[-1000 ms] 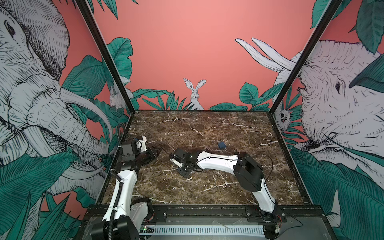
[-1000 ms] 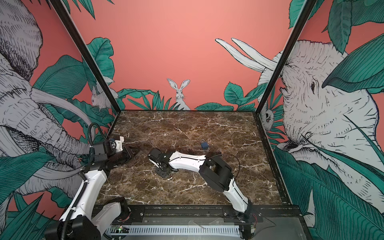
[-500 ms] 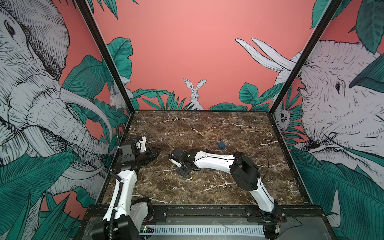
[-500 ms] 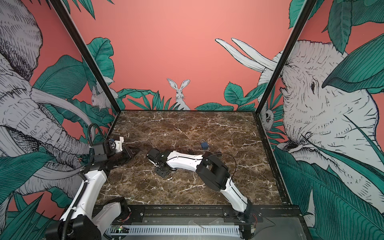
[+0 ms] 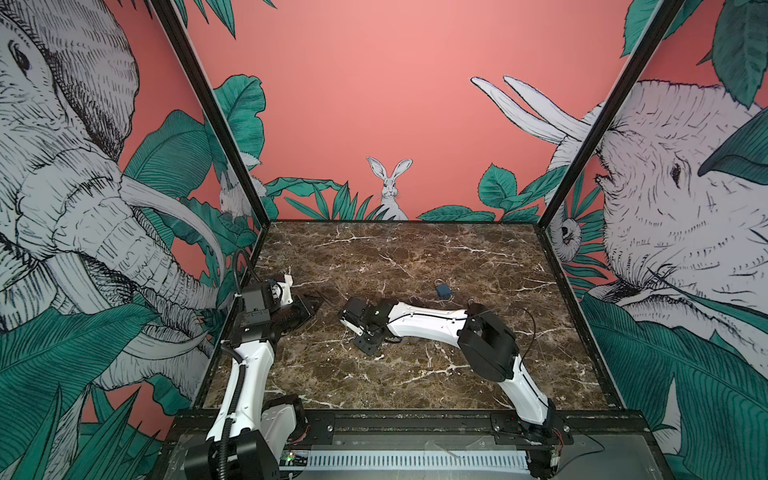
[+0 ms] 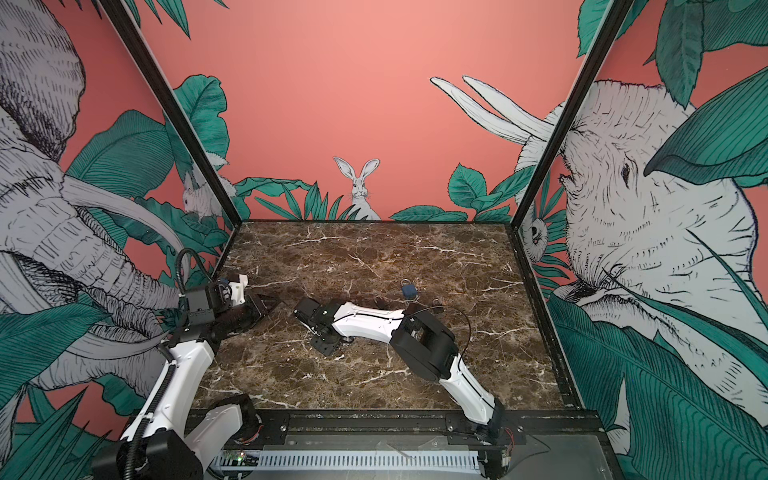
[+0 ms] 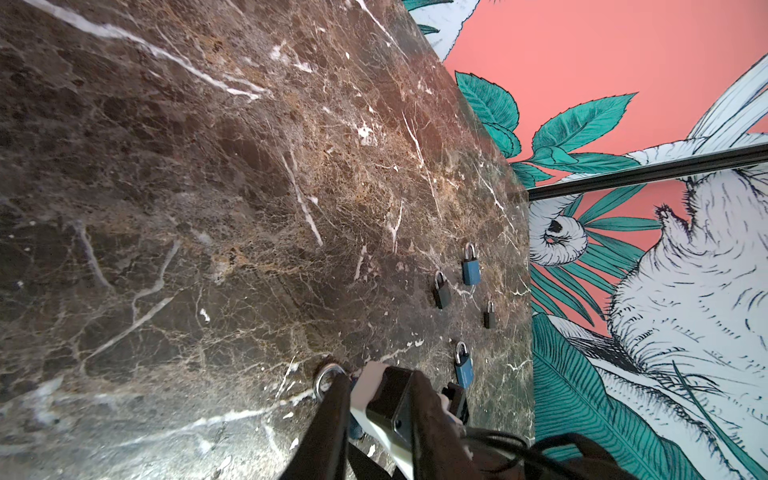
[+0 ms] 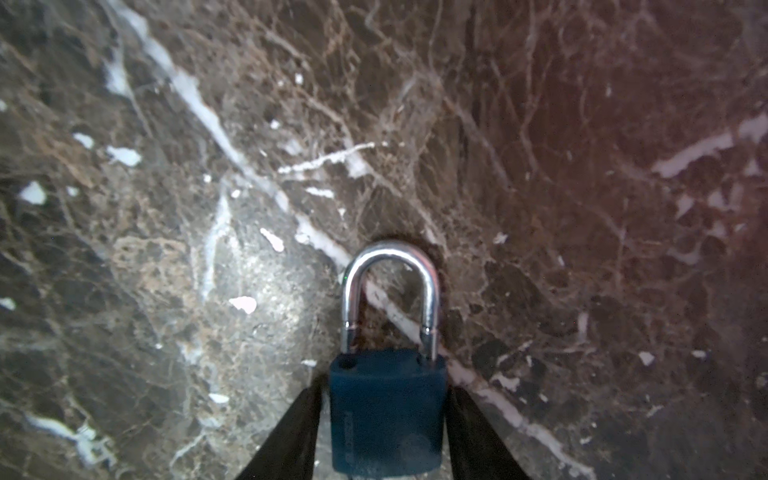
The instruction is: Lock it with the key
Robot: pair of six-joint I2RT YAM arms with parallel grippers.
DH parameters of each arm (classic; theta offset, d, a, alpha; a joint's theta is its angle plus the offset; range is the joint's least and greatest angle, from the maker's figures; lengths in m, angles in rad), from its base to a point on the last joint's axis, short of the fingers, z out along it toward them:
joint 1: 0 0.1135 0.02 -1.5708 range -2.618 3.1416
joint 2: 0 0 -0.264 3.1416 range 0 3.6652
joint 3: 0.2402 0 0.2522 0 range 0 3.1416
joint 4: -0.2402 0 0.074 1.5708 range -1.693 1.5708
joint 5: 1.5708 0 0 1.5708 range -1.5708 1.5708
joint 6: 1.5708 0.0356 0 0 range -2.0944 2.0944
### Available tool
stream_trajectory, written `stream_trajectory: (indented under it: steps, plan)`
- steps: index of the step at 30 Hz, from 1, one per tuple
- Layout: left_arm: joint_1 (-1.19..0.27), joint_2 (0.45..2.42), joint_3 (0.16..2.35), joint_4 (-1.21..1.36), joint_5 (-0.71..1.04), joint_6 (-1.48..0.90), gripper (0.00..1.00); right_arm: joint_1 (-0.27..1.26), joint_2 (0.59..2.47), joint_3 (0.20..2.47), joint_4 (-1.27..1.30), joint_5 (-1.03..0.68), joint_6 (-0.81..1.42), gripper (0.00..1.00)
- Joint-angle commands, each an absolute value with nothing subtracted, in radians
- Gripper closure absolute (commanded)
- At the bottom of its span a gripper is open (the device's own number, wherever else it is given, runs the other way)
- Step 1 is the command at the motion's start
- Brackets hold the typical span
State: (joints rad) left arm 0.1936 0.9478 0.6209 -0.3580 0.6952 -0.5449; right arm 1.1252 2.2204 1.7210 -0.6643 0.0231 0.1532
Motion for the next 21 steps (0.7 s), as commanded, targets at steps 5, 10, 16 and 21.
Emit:
stream_trajectory:
  steps: [5, 10, 16, 21]
  plan:
    - [0.204, 0.939, 0.614, -0.345, 0.709, -0.551, 0.72, 1.129, 2.244, 1.751, -0.711, 0.032, 0.156, 0.52]
    - [0.204, 0.939, 0.614, -0.351, 0.706, -0.549, 0.72, 1.129, 2.262, 1.772, -0.728, 0.026, 0.153, 0.69]
    - [0.205, 0.926, 0.627, -0.38, 0.706, -0.518, 0.71, 1.129, 2.193, 1.712, -0.673, 0.043, 0.156, 0.83]
    - [0.206, 0.908, 0.663, -0.443, 0.728, -0.474, 0.71, 1.113, 2.086, 1.659, -0.63, 0.033, 0.164, 0.85]
